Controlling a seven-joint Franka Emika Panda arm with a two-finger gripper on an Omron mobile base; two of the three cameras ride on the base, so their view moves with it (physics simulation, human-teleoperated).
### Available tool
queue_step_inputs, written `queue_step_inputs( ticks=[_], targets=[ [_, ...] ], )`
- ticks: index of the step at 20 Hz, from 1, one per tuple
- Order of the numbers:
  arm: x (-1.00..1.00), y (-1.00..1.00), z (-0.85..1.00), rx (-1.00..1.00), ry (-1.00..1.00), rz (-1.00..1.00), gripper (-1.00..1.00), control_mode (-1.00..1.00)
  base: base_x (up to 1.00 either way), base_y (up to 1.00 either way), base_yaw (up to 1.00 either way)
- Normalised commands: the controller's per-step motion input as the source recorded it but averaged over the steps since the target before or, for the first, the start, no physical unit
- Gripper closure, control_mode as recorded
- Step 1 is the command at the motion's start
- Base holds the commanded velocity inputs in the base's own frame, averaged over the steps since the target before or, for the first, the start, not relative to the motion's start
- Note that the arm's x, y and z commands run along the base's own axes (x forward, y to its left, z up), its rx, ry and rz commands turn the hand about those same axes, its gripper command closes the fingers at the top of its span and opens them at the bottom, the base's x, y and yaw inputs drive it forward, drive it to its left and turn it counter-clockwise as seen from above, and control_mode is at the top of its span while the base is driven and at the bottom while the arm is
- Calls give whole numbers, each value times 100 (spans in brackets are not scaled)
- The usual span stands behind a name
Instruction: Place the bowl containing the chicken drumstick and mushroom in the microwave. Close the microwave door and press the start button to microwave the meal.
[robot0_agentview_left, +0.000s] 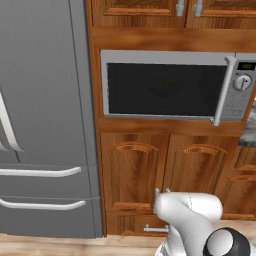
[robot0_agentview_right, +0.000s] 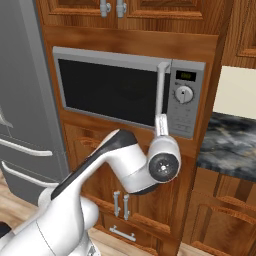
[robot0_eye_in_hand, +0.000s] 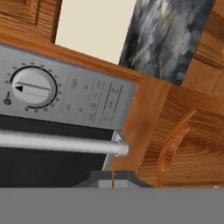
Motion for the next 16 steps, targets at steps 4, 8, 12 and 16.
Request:
queue_step_inputs(
  ticks=[4, 8, 12, 16],
  targets=[
    [17, 0, 0, 18, -11, 0, 100, -100, 0, 0, 0],
    [26, 0, 0, 16, -13, -2, 100, -100, 0, 0, 0],
    [27, 0, 0, 11, -10, -6, 100, -100, 0, 0, 0],
    [21, -10, 0, 3, -5, -11, 100, -100, 0, 0, 0]
  ],
)
